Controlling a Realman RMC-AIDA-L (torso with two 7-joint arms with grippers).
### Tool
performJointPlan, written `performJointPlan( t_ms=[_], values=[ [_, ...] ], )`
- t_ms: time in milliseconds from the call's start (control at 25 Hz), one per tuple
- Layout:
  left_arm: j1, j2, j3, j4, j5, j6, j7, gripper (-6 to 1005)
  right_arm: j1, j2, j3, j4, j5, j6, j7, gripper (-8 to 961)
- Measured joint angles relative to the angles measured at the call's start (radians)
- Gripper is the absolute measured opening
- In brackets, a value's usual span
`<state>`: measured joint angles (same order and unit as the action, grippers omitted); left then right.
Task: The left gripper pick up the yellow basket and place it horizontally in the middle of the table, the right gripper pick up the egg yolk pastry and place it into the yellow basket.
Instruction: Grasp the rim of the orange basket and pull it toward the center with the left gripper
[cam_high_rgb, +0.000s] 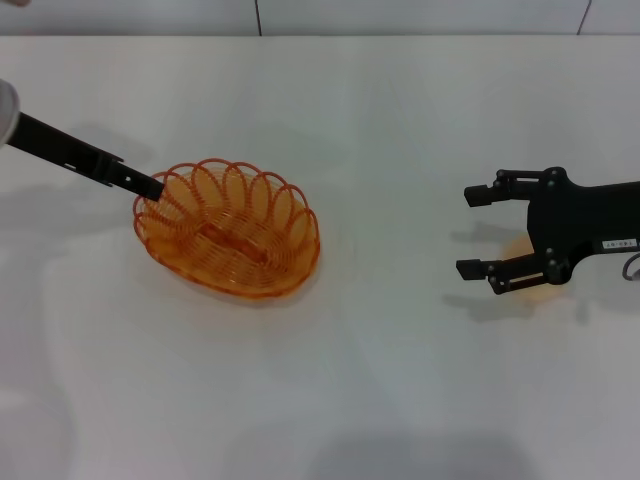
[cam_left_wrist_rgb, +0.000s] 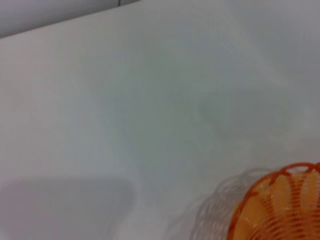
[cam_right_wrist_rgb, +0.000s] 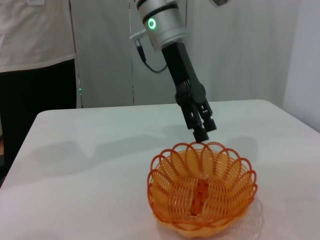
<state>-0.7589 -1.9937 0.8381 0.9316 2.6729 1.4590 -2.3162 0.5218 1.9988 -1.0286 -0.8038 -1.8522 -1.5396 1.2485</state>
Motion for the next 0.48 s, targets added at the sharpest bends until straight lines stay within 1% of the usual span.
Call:
performJointPlan(
  t_ms=[240, 480],
  values=[
    [-0.033, -0.008, 0.001, -0.119, -0.005, -0.100, 0.041, 852, -0.001, 0.007, 0.001, 0.000, 0.002, 0.007, -0.009, 848],
    [-0.046, -0.025, 0.001, -0.146, -0.001, -0.129, 0.049, 793, 0.000, 0.008, 0.001, 0.000, 0.005, 0.016, -0.010, 847]
  ],
)
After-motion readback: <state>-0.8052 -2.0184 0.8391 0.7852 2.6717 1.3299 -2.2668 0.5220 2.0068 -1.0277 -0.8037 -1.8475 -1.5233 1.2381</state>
